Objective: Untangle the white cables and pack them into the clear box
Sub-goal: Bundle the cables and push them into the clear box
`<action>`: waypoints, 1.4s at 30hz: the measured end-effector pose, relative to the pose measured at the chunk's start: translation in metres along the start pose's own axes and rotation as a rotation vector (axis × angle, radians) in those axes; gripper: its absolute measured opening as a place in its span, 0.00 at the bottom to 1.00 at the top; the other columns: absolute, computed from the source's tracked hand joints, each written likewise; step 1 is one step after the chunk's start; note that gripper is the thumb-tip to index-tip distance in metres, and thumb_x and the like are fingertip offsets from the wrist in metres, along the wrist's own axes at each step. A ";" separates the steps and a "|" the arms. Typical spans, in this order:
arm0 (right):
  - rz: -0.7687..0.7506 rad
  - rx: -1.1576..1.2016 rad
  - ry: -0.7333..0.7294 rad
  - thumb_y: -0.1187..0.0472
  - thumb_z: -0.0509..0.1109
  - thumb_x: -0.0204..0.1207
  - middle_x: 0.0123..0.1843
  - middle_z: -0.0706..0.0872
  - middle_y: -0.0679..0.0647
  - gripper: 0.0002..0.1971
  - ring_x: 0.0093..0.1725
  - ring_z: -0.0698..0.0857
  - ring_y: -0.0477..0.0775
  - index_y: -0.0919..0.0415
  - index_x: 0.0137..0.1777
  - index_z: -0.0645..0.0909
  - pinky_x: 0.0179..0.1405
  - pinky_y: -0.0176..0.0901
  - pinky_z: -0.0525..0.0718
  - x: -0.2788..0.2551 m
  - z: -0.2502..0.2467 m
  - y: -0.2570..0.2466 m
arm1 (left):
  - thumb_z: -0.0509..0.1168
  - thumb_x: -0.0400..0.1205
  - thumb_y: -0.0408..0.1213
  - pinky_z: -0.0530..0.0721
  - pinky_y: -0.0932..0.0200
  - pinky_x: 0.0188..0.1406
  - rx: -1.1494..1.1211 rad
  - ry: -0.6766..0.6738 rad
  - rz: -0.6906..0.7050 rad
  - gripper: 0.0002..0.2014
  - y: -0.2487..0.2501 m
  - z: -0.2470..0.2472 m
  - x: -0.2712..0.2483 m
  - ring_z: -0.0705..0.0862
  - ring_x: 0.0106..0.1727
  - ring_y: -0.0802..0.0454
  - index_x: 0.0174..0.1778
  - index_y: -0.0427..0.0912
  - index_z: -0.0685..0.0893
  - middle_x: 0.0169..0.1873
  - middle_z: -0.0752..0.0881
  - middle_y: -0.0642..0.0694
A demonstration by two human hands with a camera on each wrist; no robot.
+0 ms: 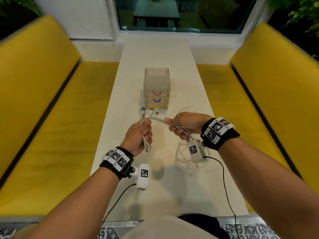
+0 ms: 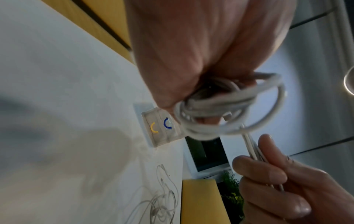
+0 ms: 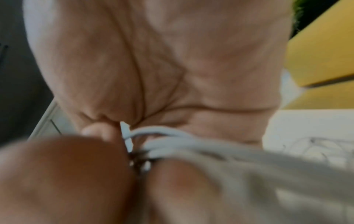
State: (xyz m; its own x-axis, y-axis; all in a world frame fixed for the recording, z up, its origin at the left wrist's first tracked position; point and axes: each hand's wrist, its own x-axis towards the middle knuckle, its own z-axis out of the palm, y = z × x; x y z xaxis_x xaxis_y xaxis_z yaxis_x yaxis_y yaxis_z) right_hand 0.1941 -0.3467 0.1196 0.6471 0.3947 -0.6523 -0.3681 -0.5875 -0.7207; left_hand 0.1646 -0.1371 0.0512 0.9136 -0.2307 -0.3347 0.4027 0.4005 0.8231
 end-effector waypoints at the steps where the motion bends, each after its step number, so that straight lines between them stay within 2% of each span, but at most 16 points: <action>1: -0.003 0.035 -0.010 0.40 0.60 0.87 0.27 0.65 0.52 0.23 0.22 0.69 0.54 0.57 0.36 0.70 0.27 0.44 0.70 0.000 0.000 0.003 | 0.57 0.91 0.45 0.68 0.63 0.19 -0.005 0.024 0.016 0.14 0.001 -0.002 0.001 0.64 0.19 0.58 0.42 0.44 0.77 0.20 0.65 0.54; 4: -0.030 0.143 -0.019 0.42 0.61 0.87 0.26 0.62 0.51 0.23 0.21 0.64 0.53 0.56 0.33 0.69 0.33 0.48 0.77 -0.001 -0.001 0.015 | 0.57 0.91 0.48 0.63 0.63 0.18 0.063 0.105 0.081 0.16 0.005 -0.011 0.005 0.62 0.19 0.57 0.39 0.45 0.75 0.20 0.64 0.53; 6: -0.085 0.235 0.024 0.42 0.60 0.87 0.26 0.60 0.50 0.23 0.21 0.59 0.50 0.55 0.33 0.69 0.38 0.49 0.81 -0.001 0.002 0.020 | 0.56 0.92 0.48 0.64 0.61 0.22 0.325 0.192 0.188 0.18 0.005 -0.015 0.009 0.63 0.21 0.55 0.37 0.46 0.72 0.21 0.66 0.53; 8: -0.159 0.297 0.141 0.41 0.59 0.87 0.28 0.59 0.50 0.23 0.22 0.57 0.50 0.54 0.34 0.67 0.29 0.45 0.75 0.002 0.014 0.019 | 0.54 0.92 0.49 0.69 0.57 0.27 0.610 0.273 0.291 0.20 0.004 -0.013 0.012 0.67 0.25 0.53 0.35 0.45 0.71 0.24 0.70 0.51; 11: -0.268 0.286 0.333 0.43 0.57 0.89 0.25 0.61 0.49 0.24 0.22 0.57 0.48 0.54 0.32 0.67 0.22 0.37 0.58 0.010 0.047 0.012 | 0.51 0.91 0.53 0.70 0.56 0.31 0.769 0.329 0.351 0.23 0.003 0.000 0.015 0.69 0.26 0.52 0.32 0.45 0.70 0.25 0.72 0.49; 14: -0.360 0.147 0.400 0.48 0.54 0.91 0.22 0.66 0.46 0.24 0.21 0.61 0.46 0.57 0.33 0.69 0.20 0.36 0.61 0.020 0.079 0.012 | 0.49 0.84 0.68 0.69 0.53 0.32 0.630 0.305 0.273 0.28 0.007 0.015 0.016 0.67 0.24 0.52 0.29 0.49 0.67 0.21 0.69 0.54; 16: -0.400 0.026 0.423 0.53 0.53 0.91 0.25 0.70 0.47 0.24 0.25 0.66 0.48 0.57 0.30 0.68 0.28 0.41 0.67 0.026 0.091 0.017 | 0.50 0.84 0.70 0.71 0.56 0.32 0.593 0.252 0.242 0.27 0.008 0.026 0.015 0.68 0.24 0.54 0.29 0.52 0.71 0.20 0.69 0.57; 19: -0.405 -0.169 0.424 0.57 0.52 0.83 0.34 0.82 0.55 0.17 0.34 0.80 0.58 0.60 0.35 0.74 0.36 0.52 0.79 0.026 0.096 0.017 | 0.62 0.87 0.56 0.71 0.64 0.31 0.645 0.156 0.312 0.20 0.007 0.034 0.011 0.70 0.26 0.58 0.35 0.45 0.74 0.24 0.73 0.57; 21: -0.372 -0.238 0.396 0.59 0.53 0.81 0.40 0.84 0.61 0.13 0.40 0.83 0.63 0.63 0.40 0.75 0.42 0.57 0.82 0.025 0.096 0.018 | 0.68 0.85 0.50 0.69 0.57 0.34 0.672 0.116 0.312 0.19 0.003 0.031 0.015 0.67 0.31 0.52 0.35 0.44 0.70 0.27 0.68 0.48; 25: -0.320 -0.358 0.319 0.67 0.57 0.83 0.44 0.82 0.58 0.09 0.44 0.82 0.61 0.63 0.41 0.74 0.46 0.54 0.82 0.029 0.097 0.026 | 0.64 0.86 0.43 0.68 0.53 0.34 0.739 0.095 0.219 0.16 -0.003 0.027 0.022 0.66 0.28 0.52 0.34 0.45 0.69 0.25 0.68 0.52; 27: -0.317 -0.395 0.310 0.66 0.57 0.82 0.41 0.84 0.58 0.10 0.41 0.83 0.60 0.66 0.42 0.77 0.41 0.52 0.82 0.033 0.100 0.030 | 0.63 0.87 0.40 0.74 0.53 0.34 0.741 0.104 0.200 0.15 -0.005 0.026 0.023 0.74 0.28 0.51 0.34 0.44 0.74 0.25 0.77 0.50; 29: -0.347 -0.384 0.304 0.67 0.57 0.83 0.38 0.82 0.57 0.10 0.36 0.80 0.57 0.66 0.42 0.77 0.36 0.47 0.78 0.034 0.103 0.032 | 0.62 0.89 0.36 0.83 0.54 0.34 0.651 0.102 0.141 0.11 -0.005 0.026 0.022 0.84 0.31 0.49 0.41 0.39 0.81 0.31 0.87 0.43; 32: -0.352 -0.371 0.334 0.53 0.53 0.90 0.38 0.82 0.58 0.19 0.38 0.81 0.58 0.62 0.42 0.76 0.42 0.54 0.81 0.032 0.103 0.035 | 0.62 0.90 0.34 0.88 0.54 0.37 0.390 0.093 0.074 0.11 -0.001 0.023 0.021 0.89 0.33 0.47 0.47 0.31 0.84 0.32 0.88 0.41; 35: -0.326 -0.185 0.322 0.41 0.54 0.88 0.28 0.76 0.50 0.28 0.26 0.74 0.48 0.59 0.32 0.71 0.29 0.42 0.76 0.030 0.098 0.043 | 0.61 0.90 0.34 0.87 0.54 0.36 0.145 0.081 0.050 0.08 0.002 0.022 0.018 0.78 0.24 0.52 0.54 0.33 0.83 0.24 0.77 0.48; 37: -0.326 0.011 0.269 0.37 0.59 0.86 0.23 0.71 0.50 0.30 0.19 0.68 0.48 0.59 0.28 0.70 0.20 0.38 0.71 0.028 0.098 0.048 | 0.61 0.90 0.38 0.85 0.55 0.32 0.053 0.086 0.041 0.10 0.001 0.025 0.015 0.70 0.21 0.55 0.49 0.36 0.82 0.22 0.70 0.50; 42: -0.276 0.151 0.117 0.38 0.64 0.83 0.20 0.68 0.51 0.30 0.18 0.65 0.52 0.57 0.26 0.71 0.23 0.42 0.73 0.026 0.097 0.051 | 0.71 0.82 0.55 0.66 0.63 0.18 0.011 0.228 0.043 0.23 0.002 0.034 0.008 0.59 0.18 0.54 0.30 0.46 0.72 0.20 0.61 0.50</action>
State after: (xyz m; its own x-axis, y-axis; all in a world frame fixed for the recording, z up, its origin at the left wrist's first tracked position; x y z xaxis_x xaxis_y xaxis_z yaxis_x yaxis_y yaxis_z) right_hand 0.1279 -0.2978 0.0433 0.8051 0.4354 -0.4027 -0.2573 -0.3552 -0.8987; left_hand 0.1707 -0.1688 0.0654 0.9194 -0.0065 -0.3933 0.3636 0.3956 0.8434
